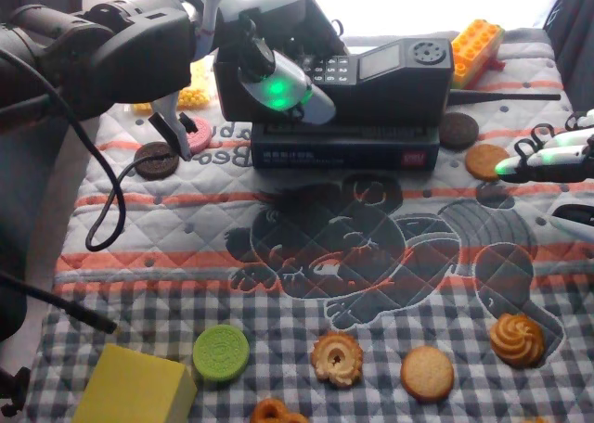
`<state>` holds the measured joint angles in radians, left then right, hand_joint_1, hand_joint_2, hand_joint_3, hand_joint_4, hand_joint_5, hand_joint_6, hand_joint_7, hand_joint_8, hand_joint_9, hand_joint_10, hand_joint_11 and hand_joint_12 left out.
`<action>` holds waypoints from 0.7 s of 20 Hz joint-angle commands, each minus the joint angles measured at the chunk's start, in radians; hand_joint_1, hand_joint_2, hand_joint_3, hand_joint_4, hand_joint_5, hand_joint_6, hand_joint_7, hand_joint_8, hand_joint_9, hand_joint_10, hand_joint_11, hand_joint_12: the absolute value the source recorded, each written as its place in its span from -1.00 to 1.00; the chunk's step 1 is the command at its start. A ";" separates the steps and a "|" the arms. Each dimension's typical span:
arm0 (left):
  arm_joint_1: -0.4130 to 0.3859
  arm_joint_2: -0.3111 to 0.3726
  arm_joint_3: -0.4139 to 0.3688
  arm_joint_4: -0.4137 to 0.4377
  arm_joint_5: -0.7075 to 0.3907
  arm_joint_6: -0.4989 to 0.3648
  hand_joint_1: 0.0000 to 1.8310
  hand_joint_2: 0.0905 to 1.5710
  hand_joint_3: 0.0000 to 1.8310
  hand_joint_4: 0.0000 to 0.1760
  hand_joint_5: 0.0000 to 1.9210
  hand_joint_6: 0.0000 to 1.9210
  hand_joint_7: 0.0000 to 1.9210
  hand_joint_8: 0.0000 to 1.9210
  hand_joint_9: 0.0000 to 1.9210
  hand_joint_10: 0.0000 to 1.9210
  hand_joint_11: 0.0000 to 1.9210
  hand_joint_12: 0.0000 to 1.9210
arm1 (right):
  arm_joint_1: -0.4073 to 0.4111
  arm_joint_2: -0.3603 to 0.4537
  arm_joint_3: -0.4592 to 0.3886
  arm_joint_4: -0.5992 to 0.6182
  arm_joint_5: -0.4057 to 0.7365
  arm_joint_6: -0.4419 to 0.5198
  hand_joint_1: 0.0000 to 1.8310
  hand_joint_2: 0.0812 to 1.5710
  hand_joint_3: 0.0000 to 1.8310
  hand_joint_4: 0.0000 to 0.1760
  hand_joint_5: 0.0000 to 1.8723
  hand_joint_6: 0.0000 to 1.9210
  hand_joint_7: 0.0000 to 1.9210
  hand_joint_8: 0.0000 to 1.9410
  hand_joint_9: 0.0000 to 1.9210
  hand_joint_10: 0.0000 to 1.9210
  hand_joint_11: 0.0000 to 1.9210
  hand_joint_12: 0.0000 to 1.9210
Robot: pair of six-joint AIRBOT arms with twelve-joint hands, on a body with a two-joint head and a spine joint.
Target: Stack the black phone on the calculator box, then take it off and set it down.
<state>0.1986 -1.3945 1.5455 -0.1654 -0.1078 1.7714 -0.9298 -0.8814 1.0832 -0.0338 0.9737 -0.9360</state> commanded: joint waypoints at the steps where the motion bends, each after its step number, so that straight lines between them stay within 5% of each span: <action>1: -0.005 0.000 0.000 -0.005 -0.115 -0.007 -0.02 0.15 -1.00 -0.73 -0.22 -1.00 -0.29 -0.73 -0.39 -0.28 -0.71 0.39 | 0.011 0.000 0.002 0.017 0.113 0.004 -0.27 0.78 -1.00 -1.00 -0.34 -1.00 -0.32 -1.00 -0.10 -0.99 -0.38 -0.08; 2: -0.003 0.000 -0.001 -0.008 -0.119 -0.007 -0.06 0.12 -1.00 -0.62 -0.31 -1.00 -0.29 -0.83 -0.37 -0.44 -0.70 0.24 | 0.011 -0.001 0.002 0.017 0.113 0.004 -0.25 0.78 -1.00 -1.00 -0.35 -1.00 -0.31 -1.00 0.01 -0.95 -0.31 0.07; 3: -0.001 0.002 -0.003 -0.012 -0.125 -0.007 -0.10 0.09 -1.00 -0.37 -0.45 -1.00 -0.42 -0.95 -0.44 -0.68 -0.82 0.09 | 0.011 -0.001 0.002 0.017 0.113 0.004 -0.27 0.77 -1.00 -1.00 -0.33 -1.00 -0.30 -1.00 -0.10 -0.99 -0.40 -0.05; 5: 0.008 0.013 -0.017 -0.032 -0.151 -0.006 -0.21 0.03 -1.00 0.78 -0.71 -1.00 -0.71 -1.00 -0.77 -0.95 -0.99 -0.37 | 0.011 -0.003 0.002 0.017 0.113 0.004 -0.30 0.77 -1.00 -1.00 -0.34 -1.00 -0.30 -1.00 -0.13 -1.00 -0.45 -0.08; 6: 0.011 0.023 -0.029 -0.039 -0.167 -0.006 -0.26 -0.01 -1.00 0.96 -0.81 -1.00 -0.76 -1.00 -0.79 -0.98 -1.00 -0.38 | 0.011 -0.003 0.002 0.017 0.113 0.004 -0.26 0.76 -1.00 -1.00 -0.33 -1.00 -0.29 -1.00 -0.08 -0.98 -0.40 -0.03; 9: 0.012 0.063 -0.088 -0.033 -0.225 -0.004 -0.31 -0.04 -1.00 1.00 -0.99 -1.00 -0.95 -0.99 -0.92 -1.00 -1.00 -0.78 | 0.011 -0.004 0.002 0.017 0.113 0.005 -0.27 0.76 -1.00 -1.00 -0.33 -1.00 -0.30 -1.00 -0.10 -0.99 -0.40 -0.08; 14: 0.017 0.169 -0.228 0.005 -0.382 -0.004 -0.31 -0.01 -1.00 1.00 -1.00 -1.00 -1.00 -1.00 -1.00 -1.00 -1.00 -1.00 | 0.012 -0.008 0.001 0.017 0.116 0.017 -0.24 0.74 -1.00 -1.00 -0.35 -1.00 -0.31 -1.00 -0.14 -1.00 -0.41 -0.11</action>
<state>0.2214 -1.2285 1.3060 -0.1642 -0.3424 1.7718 -0.9298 -0.8913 1.0828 -0.0341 0.9752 -0.9195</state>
